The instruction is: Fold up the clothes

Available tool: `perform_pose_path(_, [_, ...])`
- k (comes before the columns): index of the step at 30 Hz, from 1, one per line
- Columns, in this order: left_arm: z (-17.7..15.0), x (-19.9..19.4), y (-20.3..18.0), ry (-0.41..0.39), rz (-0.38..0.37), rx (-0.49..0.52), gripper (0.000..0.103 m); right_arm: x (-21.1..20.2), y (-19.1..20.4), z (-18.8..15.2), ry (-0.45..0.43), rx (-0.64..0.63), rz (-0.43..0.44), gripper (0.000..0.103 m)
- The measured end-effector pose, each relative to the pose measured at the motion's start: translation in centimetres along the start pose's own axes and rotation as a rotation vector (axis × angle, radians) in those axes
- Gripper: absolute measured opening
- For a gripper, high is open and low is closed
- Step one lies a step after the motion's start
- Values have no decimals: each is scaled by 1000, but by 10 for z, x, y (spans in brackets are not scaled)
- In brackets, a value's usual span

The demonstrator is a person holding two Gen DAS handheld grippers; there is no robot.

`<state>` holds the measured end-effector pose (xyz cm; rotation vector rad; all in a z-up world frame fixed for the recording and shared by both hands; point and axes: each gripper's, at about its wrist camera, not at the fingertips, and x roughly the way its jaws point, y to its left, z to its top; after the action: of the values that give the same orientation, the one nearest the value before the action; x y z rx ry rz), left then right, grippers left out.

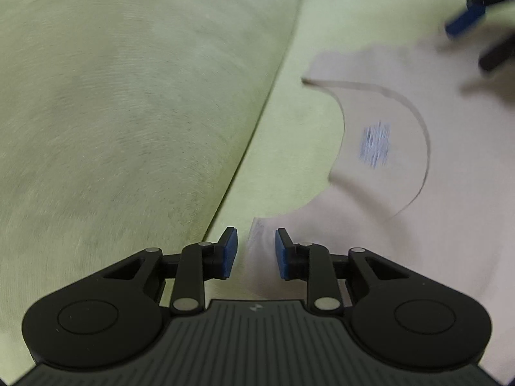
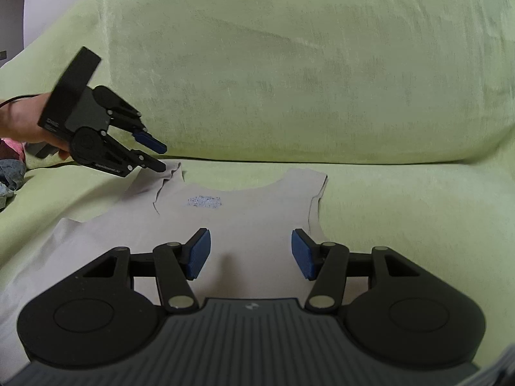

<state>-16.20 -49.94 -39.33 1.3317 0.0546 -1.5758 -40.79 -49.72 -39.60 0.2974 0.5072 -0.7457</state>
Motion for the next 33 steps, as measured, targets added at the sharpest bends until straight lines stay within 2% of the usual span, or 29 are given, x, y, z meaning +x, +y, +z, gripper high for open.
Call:
perform_pose_path(2, [0,6,1,20,-11,50,29,0,1,0,3,6,11,51])
perform_pose_path(3, [0,7,1,24,-18,57,15,-1,2,0,4,8,16,51])
perform_pose_path(4, [0,8,2,27,-25,58,8,-1,2,0,5,11,22,51])
perform_pose_path(5, [1,9,2,30,-32,59,7,-3,3,1,5,10,30,51])
perform_pose_path(8, [-3,7,16,5,-51,-93,5,-9,10,1,11,-15,57,51])
perform_pose_path(11, [-12,5,32,-18,-46,-293,5,-9,15,0,17,-34,75,51])
perform_pose_path(14, [-27,4,43,-31,-24,-516,5,-9,17,-1,25,-41,77,51])
perform_pose_path(16, [-32,4,43,-34,-7,-581,5,-8,18,-1,29,-45,78,51])
perform_pose_path(18, [-42,-8,42,-83,2,-681,17,-9,22,-2,33,-53,84,51])
perform_pose_path(19, [-46,-17,40,-111,13,-721,19,-8,23,-2,34,-57,88,51])
perform_pose_path(23, [-69,-60,15,-196,60,-915,20,-6,29,0,36,-68,99,51])
perform_pose_path(25, [-82,-79,0,-211,91,-997,29,-3,32,3,36,-70,100,51])
perform_pose_path(27, [-101,-102,-29,-243,108,-1140,33,-1,35,6,35,-71,101,51])
perform_pose_path(28, [-103,-106,-27,-249,108,-1158,33,2,38,8,36,-72,101,50])
perform_pose_path(30, [-114,-111,-46,-259,119,-1211,33,16,53,19,54,-87,108,50])
perform_pose_path(33, [-133,-115,-61,-298,133,-1268,33,41,79,41,81,-180,119,46])
